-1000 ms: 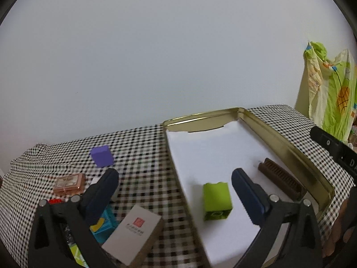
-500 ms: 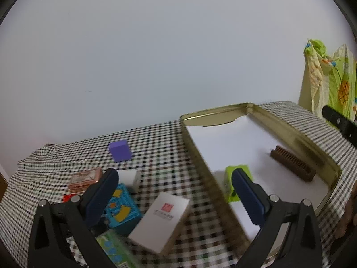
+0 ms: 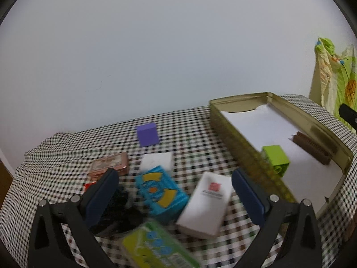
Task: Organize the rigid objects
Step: 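Move both grippers back toward the remaining objects on the cloth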
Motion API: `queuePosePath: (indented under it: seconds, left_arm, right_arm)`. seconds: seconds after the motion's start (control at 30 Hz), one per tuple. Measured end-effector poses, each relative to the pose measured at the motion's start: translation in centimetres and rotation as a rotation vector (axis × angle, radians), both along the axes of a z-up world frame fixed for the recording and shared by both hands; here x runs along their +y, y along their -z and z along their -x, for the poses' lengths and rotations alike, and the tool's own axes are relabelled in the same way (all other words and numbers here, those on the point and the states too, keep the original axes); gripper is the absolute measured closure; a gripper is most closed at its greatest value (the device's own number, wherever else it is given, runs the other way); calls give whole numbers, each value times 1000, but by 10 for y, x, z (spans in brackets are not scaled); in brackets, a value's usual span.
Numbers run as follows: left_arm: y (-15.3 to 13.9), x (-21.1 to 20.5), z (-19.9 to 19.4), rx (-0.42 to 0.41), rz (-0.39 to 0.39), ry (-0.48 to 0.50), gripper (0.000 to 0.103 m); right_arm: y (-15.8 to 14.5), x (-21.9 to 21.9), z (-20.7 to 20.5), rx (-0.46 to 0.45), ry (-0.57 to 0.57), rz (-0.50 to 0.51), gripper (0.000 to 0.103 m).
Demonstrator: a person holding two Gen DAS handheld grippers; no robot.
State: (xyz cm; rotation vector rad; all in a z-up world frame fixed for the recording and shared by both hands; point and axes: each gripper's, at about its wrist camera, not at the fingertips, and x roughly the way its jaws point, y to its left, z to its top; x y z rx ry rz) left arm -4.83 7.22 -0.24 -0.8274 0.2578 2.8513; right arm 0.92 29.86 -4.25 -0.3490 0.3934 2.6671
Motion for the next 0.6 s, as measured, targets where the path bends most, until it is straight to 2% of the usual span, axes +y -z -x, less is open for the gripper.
queuePosePath:
  seconds: [0.1, 0.3, 0.5, 0.6]
  left_arm:
    - [1, -11, 0, 1, 5, -5, 0]
    - [8, -40, 11, -41, -37, -37, 0]
    - [12, -69, 15, -21, -30, -84, 0]
    - [17, -86, 24, -57, -66, -108, 0]
  right_arm:
    - [0, -16, -1, -3, -32, -7, 21]
    - [0, -55, 6, -17, -137, -19, 21]
    - [1, -94, 18, -37, -255, -19, 21]
    - [4, -112, 26, -65, -328, -7, 21]
